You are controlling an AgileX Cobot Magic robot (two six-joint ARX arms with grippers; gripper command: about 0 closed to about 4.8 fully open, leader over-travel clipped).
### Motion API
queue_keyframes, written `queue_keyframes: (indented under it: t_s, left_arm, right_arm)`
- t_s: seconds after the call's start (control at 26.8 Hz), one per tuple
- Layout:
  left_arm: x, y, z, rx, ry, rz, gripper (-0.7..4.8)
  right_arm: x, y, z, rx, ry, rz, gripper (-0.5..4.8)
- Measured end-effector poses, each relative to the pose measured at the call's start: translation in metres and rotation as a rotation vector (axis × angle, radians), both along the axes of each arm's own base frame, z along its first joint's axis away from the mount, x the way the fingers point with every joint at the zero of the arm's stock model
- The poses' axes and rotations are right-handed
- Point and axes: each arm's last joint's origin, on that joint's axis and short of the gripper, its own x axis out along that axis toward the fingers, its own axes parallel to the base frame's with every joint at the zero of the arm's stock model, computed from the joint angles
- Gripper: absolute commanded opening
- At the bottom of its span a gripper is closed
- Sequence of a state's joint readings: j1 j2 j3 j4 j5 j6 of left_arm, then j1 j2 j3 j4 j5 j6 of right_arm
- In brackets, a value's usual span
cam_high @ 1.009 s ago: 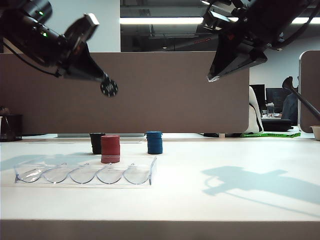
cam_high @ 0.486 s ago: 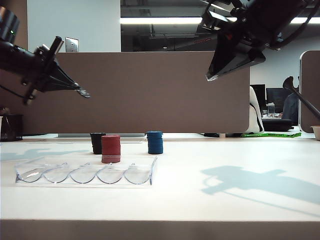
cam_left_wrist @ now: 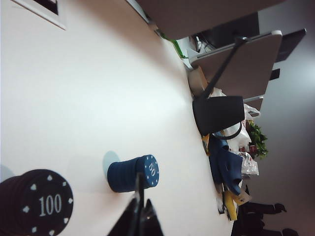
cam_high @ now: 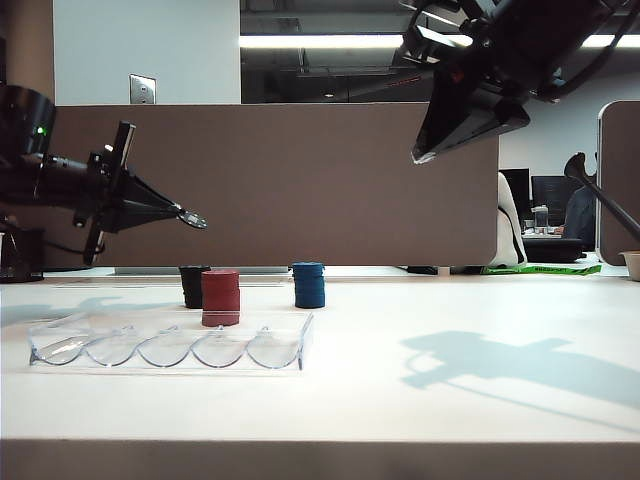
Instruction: Pick up the chip in the box and place it on the pile of chips with the same color.
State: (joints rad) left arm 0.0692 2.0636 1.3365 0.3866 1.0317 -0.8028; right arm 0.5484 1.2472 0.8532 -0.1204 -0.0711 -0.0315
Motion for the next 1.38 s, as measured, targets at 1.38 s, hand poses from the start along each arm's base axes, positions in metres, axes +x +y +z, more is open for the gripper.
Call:
queue_keyframes:
  t_s: [1.38]
  left_arm:
    - [0.01,0.001,-0.036,0.011,-0.028,-0.003,-0.05]
  right_arm:
    - [0.002,0.001,-0.004,-0.006,0.016,-0.002,-0.06]
